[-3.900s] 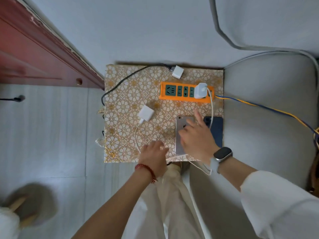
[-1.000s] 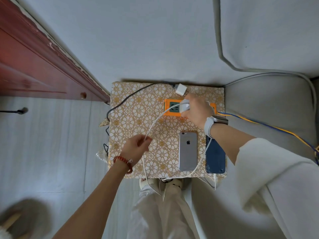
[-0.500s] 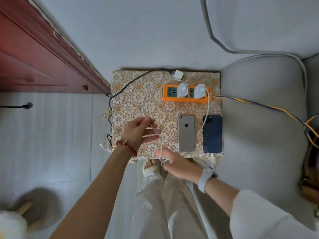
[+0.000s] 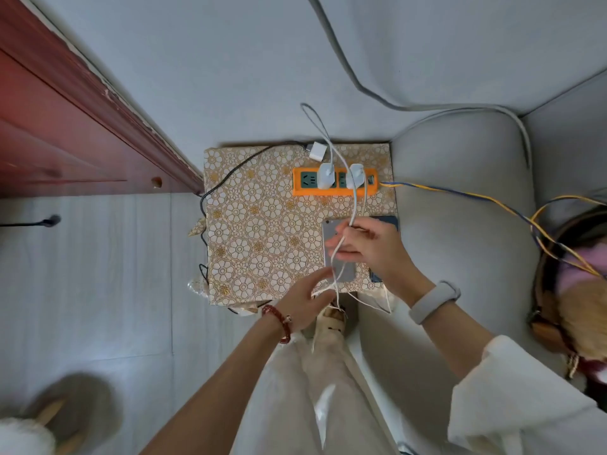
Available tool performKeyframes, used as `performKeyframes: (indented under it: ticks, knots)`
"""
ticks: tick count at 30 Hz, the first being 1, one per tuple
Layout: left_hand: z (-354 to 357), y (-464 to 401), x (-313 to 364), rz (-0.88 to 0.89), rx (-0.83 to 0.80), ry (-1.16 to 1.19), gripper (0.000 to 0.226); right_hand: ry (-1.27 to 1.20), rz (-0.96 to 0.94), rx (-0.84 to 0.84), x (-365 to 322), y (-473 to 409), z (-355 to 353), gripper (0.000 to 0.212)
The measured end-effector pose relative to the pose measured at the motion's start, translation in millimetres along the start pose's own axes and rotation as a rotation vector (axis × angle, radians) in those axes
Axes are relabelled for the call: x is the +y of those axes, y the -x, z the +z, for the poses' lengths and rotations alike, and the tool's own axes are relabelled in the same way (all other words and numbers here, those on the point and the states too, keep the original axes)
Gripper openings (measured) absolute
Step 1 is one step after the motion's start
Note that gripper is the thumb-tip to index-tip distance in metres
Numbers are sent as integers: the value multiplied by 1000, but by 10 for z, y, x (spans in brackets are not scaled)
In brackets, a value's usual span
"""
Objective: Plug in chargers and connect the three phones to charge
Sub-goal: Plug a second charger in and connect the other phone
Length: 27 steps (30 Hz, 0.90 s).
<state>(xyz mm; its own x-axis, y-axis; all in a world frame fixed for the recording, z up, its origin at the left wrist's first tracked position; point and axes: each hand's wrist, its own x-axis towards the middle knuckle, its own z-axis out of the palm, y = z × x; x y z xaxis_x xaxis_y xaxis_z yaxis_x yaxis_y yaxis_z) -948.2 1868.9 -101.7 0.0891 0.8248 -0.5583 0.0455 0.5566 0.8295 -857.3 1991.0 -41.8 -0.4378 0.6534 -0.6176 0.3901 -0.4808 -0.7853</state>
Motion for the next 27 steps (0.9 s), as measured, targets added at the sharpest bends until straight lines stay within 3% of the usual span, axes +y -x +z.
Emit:
performKeyframes:
  ticks: [3,7,9,12,14,16,18,20,22,25,27]
  knots:
    - [21,-46,59,-33,157,66,17,-97,-26,28,38,58,-13,18]
    - [-101,1,18,-122,286,378,27,-109,12,65,258,69,-8,20]
    - [-207,64,-15,-134,379,495,25,159,81,-95,477,125,62,27]
    - [-404,150,23,-71,503,691,22,673,121,-426,889,278,182,20]
    - [-545,190,88,-6,564,761,23,799,71,-434,1062,321,192,21]
    - [-708,224,151,75,650,895,26,839,29,-323,1051,301,170,25]
    - [-835,240,177,116,746,995,23,631,55,-165,896,220,118,30]
    - [-804,262,166,50,746,1001,15,187,142,-117,614,134,65,24]
    - [-590,287,100,-91,575,817,22,-118,134,-140,321,46,26,20]
    - [-160,348,17,-137,179,366,42,-275,77,-125,42,-62,95,19]
    - [-19,359,34,-101,156,238,26,-301,51,-109,24,-103,140,22]
